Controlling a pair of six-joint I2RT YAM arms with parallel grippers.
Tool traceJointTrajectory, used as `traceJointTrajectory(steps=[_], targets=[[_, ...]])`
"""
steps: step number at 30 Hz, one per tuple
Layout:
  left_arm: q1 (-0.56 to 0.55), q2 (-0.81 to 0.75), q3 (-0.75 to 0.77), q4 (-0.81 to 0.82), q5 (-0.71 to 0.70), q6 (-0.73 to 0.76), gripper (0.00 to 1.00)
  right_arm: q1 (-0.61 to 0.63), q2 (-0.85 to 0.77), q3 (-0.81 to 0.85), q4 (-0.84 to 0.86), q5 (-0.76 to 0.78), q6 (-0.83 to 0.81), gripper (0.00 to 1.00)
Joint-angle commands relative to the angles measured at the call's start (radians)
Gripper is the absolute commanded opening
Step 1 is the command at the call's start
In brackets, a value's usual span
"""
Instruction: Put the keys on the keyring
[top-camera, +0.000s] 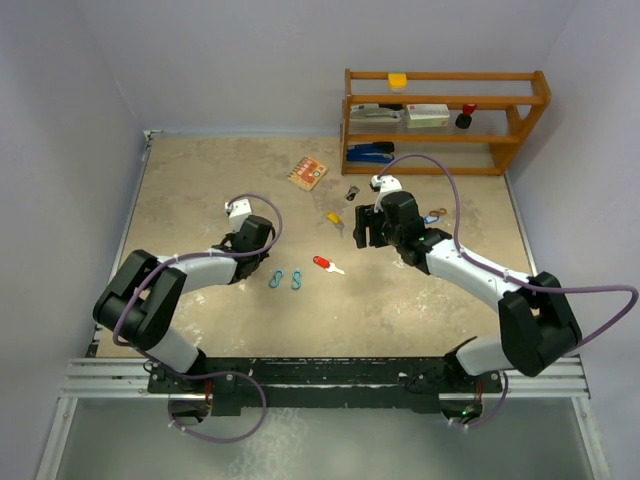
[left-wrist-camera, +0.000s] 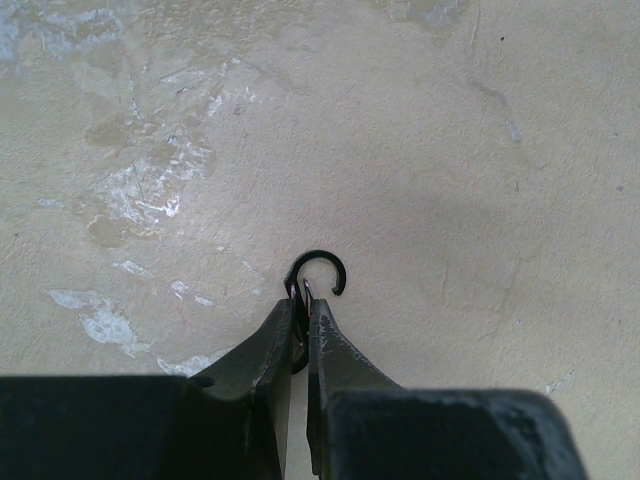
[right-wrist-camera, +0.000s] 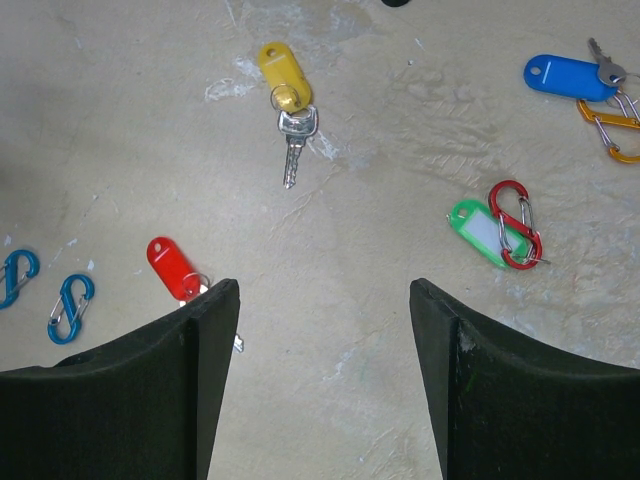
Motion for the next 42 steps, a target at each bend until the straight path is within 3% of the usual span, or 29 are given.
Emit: traceJointTrajectory(steps=[1, 18, 25, 31, 42], targets=[[0.004, 0.008, -0.006, -0.034, 0.041, 0.014, 0.0, 0.007, -0.028, 0.008, 0.021, -0.014, -0.013, 0.72], [-0.002, -0.242, 0.044, -0.081, 0.262, 0.082, 0.0, 0.153, 0.19, 0.155, -0.058, -0.103, -0.083, 0.66], [-0.006, -0.26, 0.027, -0.084, 0.261, 0.077, 0.0, 0.221, 0.282, 0.223, -0.113, 0.01, -0.033, 0.64], [-0.006, -0.264, 0.005, -0.067, 0.269, 0.074, 0.0, 0.258, 0.357, 0.295, -0.184, 0.112, 0.043, 0.55], [-0.006, -0.274, -0.02, -0.053, 0.263, 0.08, 0.0, 0.28, 0.399, 0.332, -0.232, 0.147, 0.121, 0.47]])
